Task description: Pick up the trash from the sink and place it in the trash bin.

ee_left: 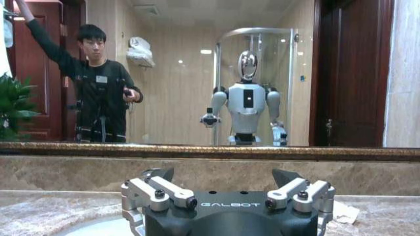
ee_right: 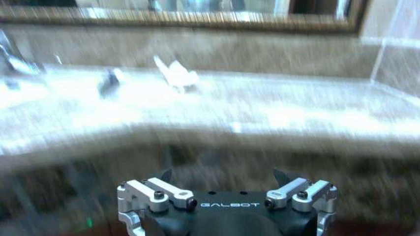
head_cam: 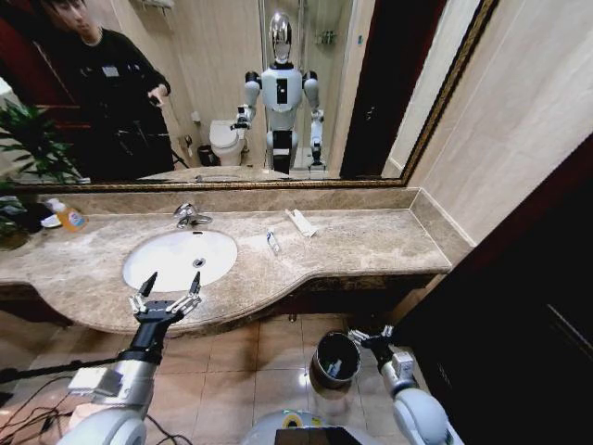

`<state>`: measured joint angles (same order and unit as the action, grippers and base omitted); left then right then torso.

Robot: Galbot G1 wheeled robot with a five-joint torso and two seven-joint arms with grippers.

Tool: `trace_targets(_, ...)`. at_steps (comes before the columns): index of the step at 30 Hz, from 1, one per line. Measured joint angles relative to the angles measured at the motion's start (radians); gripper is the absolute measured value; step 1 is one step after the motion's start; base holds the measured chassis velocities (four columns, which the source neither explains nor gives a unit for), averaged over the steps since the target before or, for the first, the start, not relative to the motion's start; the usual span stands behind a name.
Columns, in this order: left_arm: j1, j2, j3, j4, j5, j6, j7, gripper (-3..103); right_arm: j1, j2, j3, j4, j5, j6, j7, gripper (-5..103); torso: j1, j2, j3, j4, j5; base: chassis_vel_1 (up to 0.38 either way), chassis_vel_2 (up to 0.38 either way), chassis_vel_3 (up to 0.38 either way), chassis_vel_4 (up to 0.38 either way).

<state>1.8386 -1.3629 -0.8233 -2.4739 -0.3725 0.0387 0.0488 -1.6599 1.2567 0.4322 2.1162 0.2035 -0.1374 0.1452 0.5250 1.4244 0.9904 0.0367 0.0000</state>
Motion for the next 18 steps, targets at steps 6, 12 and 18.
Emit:
trace_targets(6,0.000,0.000,0.000,0.000,0.000,0.000,0.000,100,0.131,-0.044,-0.065,0.060,0.047,-0.075,-0.008,100,0.000,0.000,0.000,0.0001,0.0000,0.000,0.000,0.000,0.000)
trace_targets(12,0.000,0.000,0.000,0.000,0.000,0.000,0.000,100,0.319,-0.126,-0.086,-0.064,0.145,-0.045,-0.130,100,0.000,0.000,0.000,0.0000,0.0003,0.000,0.000,0.000,0.000)
trace_targets(18,0.000,0.000,0.000,0.000,0.000,0.000,0.000,100,0.480,-0.192,-0.149,-0.137,0.236,-0.038,-0.204,100,0.000,0.000,0.000,0.0000,0.0000,0.000,0.000,0.000,0.000)
